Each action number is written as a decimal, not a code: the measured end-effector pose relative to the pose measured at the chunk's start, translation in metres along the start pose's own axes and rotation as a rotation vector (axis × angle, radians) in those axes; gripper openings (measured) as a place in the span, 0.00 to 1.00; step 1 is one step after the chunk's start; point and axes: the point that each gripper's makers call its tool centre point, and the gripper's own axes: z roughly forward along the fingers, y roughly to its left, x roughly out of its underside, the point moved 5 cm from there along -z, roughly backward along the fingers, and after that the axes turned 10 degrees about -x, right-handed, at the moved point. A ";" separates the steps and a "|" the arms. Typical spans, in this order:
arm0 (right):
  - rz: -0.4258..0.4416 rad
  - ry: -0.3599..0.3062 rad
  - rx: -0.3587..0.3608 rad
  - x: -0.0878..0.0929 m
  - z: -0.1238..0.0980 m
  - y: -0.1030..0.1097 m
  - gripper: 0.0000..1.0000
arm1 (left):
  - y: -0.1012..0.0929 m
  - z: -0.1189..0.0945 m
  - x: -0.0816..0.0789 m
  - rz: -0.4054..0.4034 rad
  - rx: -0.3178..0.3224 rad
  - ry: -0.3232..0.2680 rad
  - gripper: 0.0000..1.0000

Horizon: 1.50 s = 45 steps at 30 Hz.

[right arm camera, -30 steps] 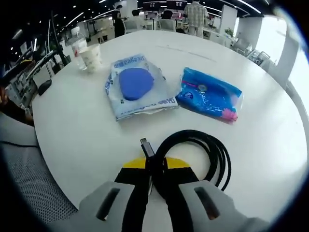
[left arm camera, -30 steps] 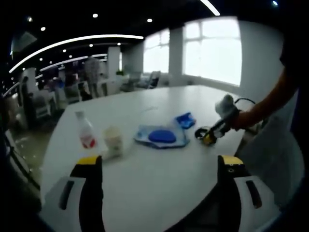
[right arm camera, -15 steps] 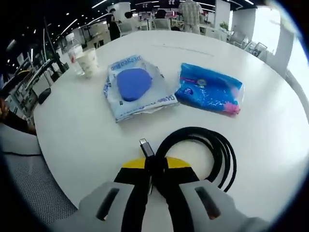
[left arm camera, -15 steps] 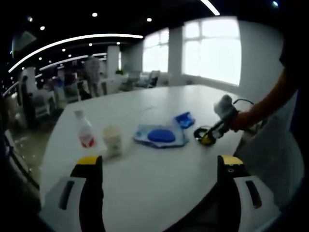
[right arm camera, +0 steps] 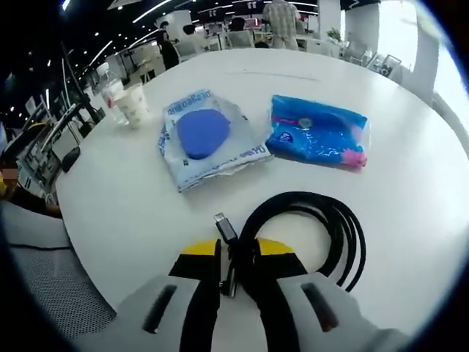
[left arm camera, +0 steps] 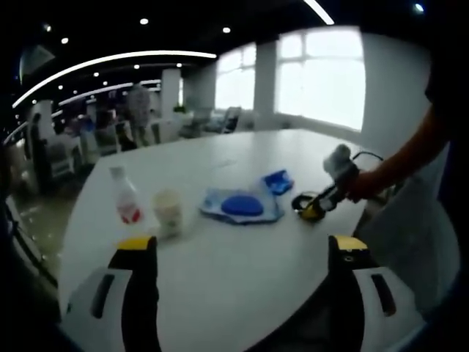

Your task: Arrange the tabletop items into an orderly group along one side of the table until the central work area is clear of visible clutter.

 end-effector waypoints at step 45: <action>0.260 -0.315 -0.046 -0.035 -0.018 0.043 0.37 | 0.002 0.097 -0.032 0.024 0.070 0.136 0.84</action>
